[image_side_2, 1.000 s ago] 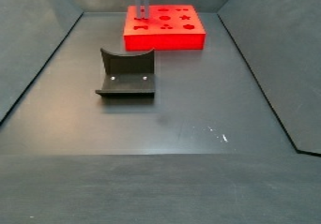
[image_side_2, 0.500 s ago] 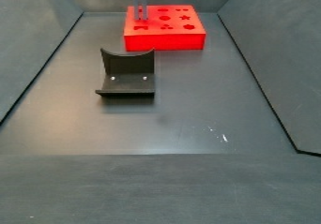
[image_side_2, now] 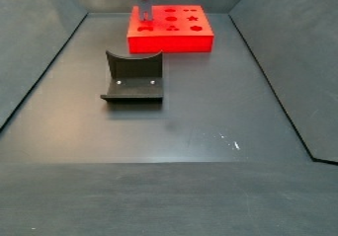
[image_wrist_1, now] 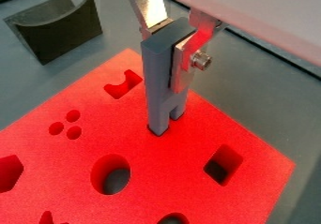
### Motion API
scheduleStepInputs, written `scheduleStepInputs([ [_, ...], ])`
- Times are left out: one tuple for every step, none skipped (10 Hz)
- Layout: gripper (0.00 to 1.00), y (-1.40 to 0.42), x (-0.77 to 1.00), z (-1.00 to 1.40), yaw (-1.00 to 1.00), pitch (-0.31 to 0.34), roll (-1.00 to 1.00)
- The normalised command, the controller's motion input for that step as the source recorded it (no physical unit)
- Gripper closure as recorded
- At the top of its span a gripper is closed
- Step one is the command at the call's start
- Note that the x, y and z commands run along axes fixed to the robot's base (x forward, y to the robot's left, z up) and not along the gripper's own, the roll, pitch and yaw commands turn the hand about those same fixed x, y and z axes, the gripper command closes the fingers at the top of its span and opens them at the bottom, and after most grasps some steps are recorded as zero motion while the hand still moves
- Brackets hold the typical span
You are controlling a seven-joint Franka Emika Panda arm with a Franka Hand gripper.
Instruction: Insert the double-square object.
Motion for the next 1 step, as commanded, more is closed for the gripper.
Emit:
scheduleStepInputs([
  [1.00,0.00,0.00,0.00,0.00,0.000,0.00],
])
